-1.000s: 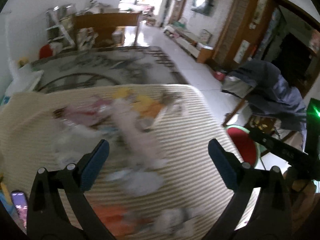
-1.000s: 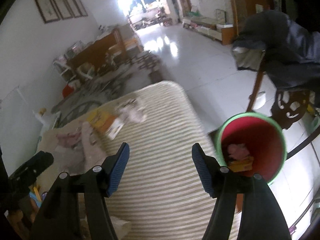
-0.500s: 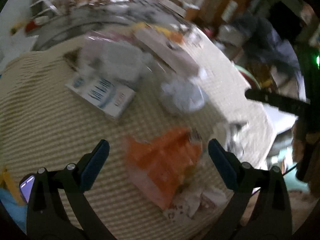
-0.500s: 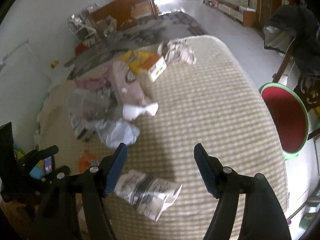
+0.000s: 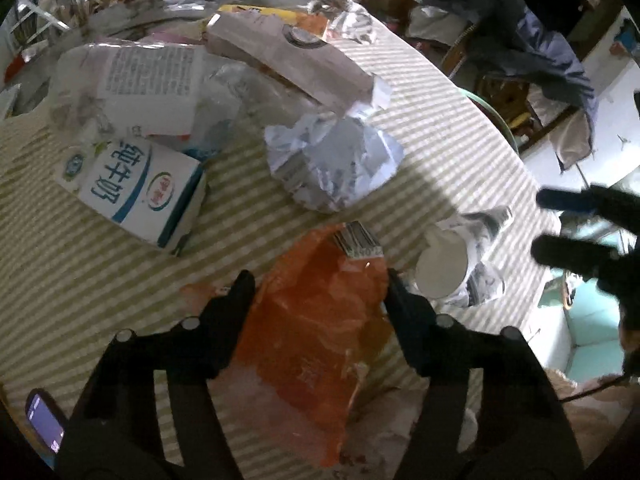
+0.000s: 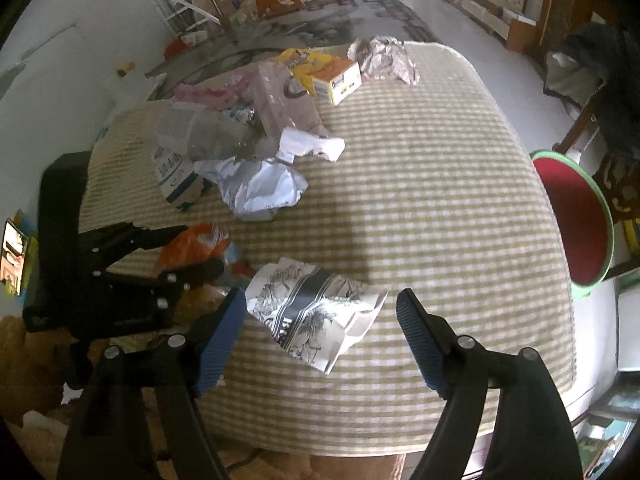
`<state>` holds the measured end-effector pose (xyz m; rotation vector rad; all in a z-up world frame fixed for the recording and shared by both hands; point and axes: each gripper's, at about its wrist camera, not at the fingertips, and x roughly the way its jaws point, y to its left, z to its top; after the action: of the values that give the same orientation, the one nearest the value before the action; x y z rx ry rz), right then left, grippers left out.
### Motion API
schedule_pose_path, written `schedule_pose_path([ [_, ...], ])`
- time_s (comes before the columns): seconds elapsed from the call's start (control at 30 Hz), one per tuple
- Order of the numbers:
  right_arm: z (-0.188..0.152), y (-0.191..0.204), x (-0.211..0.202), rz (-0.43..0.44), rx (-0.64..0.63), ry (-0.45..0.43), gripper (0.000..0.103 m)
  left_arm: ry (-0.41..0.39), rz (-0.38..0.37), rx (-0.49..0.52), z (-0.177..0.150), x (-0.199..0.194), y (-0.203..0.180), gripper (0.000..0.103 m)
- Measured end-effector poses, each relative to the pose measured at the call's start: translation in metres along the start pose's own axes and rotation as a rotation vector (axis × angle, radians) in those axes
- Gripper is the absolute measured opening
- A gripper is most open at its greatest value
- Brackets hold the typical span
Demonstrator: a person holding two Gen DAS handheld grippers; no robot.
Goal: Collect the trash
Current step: 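Grasp the orange plastic bag with the left tool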
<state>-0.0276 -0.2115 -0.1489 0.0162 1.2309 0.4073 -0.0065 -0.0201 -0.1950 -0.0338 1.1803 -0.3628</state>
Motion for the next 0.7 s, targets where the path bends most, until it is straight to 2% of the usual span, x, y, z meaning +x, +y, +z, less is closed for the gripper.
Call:
schedule_pose_path([
  [0.17, -0.003, -0.001, 0.010, 0.013, 0.034, 0.030, 0.082, -0.076, 0.050, -0.087, 0.000, -0.025, 0.020, 0.061],
  [0.27, -0.002, -0.009, 0.020, 0.039, 0.126, 0.048, 0.087, -0.125, 0.119, -0.146, -0.004, -0.041, 0.035, 0.062],
  [0.33, -0.001, -0.014, 0.029, 0.027, 0.189, 0.076, 0.089, -0.134, 0.134, -0.173, -0.006, -0.045, 0.042, 0.062],
  [0.7, 0.007, -0.012, 0.053, 0.059, 0.270, 0.106, 0.090, -0.153, 0.144, -0.203, -0.007, -0.055, 0.046, 0.062],
])
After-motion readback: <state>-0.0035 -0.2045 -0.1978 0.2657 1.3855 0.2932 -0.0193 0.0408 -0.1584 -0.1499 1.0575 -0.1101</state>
